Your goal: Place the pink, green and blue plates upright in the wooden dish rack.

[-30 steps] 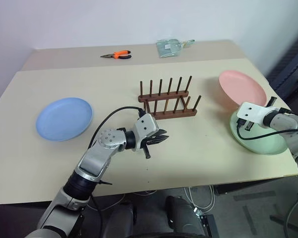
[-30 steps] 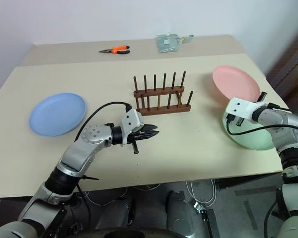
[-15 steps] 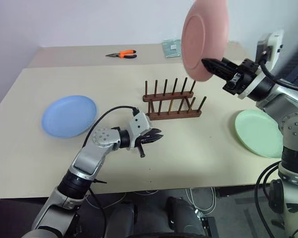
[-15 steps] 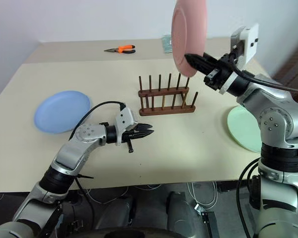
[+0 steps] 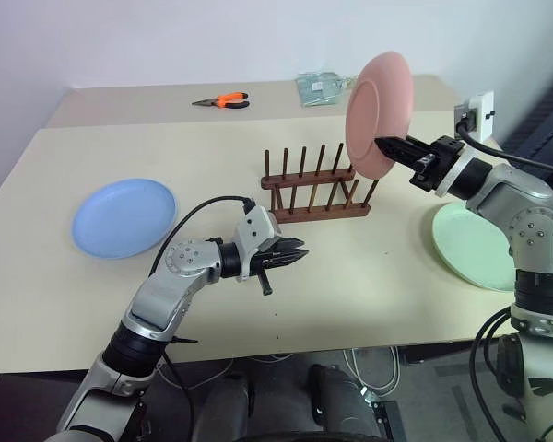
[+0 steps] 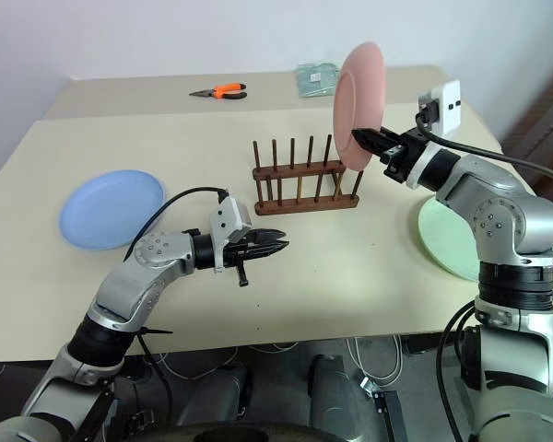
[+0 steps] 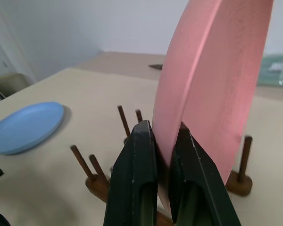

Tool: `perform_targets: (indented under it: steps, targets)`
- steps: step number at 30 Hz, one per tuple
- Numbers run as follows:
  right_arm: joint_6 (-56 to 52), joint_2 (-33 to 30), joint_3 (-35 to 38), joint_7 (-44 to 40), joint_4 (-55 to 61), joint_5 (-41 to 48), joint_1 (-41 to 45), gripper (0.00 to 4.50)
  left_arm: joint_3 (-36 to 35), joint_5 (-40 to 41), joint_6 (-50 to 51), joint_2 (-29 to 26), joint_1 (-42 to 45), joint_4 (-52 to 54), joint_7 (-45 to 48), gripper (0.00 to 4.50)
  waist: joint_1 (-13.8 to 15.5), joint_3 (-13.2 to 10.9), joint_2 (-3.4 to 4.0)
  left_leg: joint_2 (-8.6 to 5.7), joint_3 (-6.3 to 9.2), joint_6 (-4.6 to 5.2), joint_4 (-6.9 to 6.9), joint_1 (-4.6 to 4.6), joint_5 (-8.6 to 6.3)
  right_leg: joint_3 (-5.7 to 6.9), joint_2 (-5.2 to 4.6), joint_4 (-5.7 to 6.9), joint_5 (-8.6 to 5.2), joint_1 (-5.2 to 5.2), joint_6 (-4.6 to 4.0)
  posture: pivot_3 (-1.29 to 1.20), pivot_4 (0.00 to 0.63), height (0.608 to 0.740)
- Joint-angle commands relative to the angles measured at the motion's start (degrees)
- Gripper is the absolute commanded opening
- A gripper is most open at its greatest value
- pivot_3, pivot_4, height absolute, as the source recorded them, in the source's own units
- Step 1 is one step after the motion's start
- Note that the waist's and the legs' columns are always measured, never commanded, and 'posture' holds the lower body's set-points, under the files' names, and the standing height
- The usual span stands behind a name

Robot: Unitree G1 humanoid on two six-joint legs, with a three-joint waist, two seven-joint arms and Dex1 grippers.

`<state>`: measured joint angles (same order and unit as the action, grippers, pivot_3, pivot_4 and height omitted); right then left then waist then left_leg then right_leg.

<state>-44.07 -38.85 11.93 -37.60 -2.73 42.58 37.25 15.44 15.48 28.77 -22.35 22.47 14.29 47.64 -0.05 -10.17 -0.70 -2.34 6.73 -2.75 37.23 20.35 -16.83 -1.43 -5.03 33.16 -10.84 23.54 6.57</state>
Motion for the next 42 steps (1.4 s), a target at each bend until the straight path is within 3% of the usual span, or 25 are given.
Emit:
perform_targets:
  steps: [1,3,5,9,14,16,19,26,30,36,42]
  targets:
    - [0.58,0.12,0.35,-2.56,-0.13,-0.22,1.44,0.82,-0.57,0.58,-0.32,-0.11,0.09,1.98,-0.31,0.69,-0.15,0.00,0.00,0.00,0.00,0.00,0.00,0.00,0.00,0.00,0.00,0.00,0.00,0.00,0.00,0.00,0.150,0.740]
    - [3.88,0.57,-0.18,-1.07,-0.47,-3.54,2.08,1.53,-0.47,0.53,-0.34,-0.22,-0.01,1.88,-0.39,0.69,-0.53,0.00,0.00,0.00,0.00,0.00,-0.01,0.00,0.00,0.00,0.00,0.00,0.00,0.01,0.01,0.00,0.150,0.740]
    - [8.27,0.68,0.68,1.77,-1.42,-7.35,2.95,2.53,-0.28,0.51,-0.38,-0.33,-0.22,2.01,-0.38,0.69,-0.72,0.00,0.00,0.00,0.00,0.00,-0.01,0.00,0.00,0.00,0.00,0.00,0.02,0.01,0.05,0.00,0.150,0.740]
    - [11.05,-2.25,5.93,3.21,0.84,-8.66,1.09,2.53,0.20,0.56,-0.32,-0.18,-0.23,2.00,-0.18,0.69,-0.51,0.00,0.00,0.00,0.00,0.00,-0.05,-0.01,0.00,0.00,0.00,0.00,0.04,0.03,0.08,0.00,0.150,0.740]
    - [6.27,-8.98,13.82,2.77,6.63,-8.05,-10.60,2.53,1.76,-0.59,-2.20,0.22,1.10,-1.13,0.88,0.69,0.74,0.01,-0.03,-0.04,0.00,0.02,-0.03,0.06,-0.01,-0.01,-0.03,-0.10,0.02,-0.03,0.14,0.00,0.150,0.740]
    - [6.69,-12.28,11.49,0.87,10.55,-12.41,-19.67,3.07,2.66,-1.30,-3.29,0.42,1.83,-2.64,1.47,0.69,0.81,0.04,-0.06,-0.04,-0.02,0.02,0.00,0.02,-0.01,-0.02,-0.03,-0.09,-0.06,-0.06,-0.01,0.00,0.150,0.740]
    - [8.95,-13.49,5.95,2.41,16.87,-19.34,-30.31,4.29,3.40,-1.60,-4.60,1.38,3.10,-4.87,2.45,0.69,0.37,0.06,-0.02,-0.01,-0.05,0.03,-0.02,-0.04,-0.02,-0.02,-0.02,-0.05,-0.18,-0.10,0.12,0.00,0.150,0.740]
    - [6.23,-11.08,-0.06,8.93,18.40,-27.33,-35.47,4.44,3.97,-2.01,-5.74,2.41,4.03,-6.80,3.30,0.69,-0.66,0.08,0.11,0.04,-0.14,0.03,-0.03,-0.04,-0.02,-0.07,0.00,0.03,-0.20,-0.08,0.16,0.00,0.150,0.740]
    - [10.80,-10.19,-3.85,11.87,10.49,-33.99,-34.24,3.17,3.85,-2.31,-5.69,2.29,3.42,-6.23,3.29,0.69,-0.41,0.08,0.07,0.01,-0.12,0.02,0.03,-0.04,-0.01,-0.07,-0.01,-0.04,-0.19,-0.07,0.16,0.00,0.150,0.740]
    - [13.22,-9.79,-4.96,11.16,5.78,-36.59,-30.95,0.14,3.05,-2.42,-5.21,1.72,2.29,-4.95,2.37,0.69,-0.57,0.08,0.07,-0.01,-0.11,0.03,0.04,-0.06,-0.02,-0.08,-0.03,-0.04,-0.19,-0.09,0.16,0.00,0.150,0.740]
    - [19.14,-10.82,-3.29,12.30,5.65,-39.43,-21.15,0.05,2.74,-2.24,-4.90,0.87,0.72,-3.65,1.48,0.69,-0.87,0.06,0.14,0.02,-0.12,0.02,-0.01,-0.07,-0.01,-0.08,-0.01,-0.03,-0.19,-0.04,0.16,0.00,0.150,0.740]
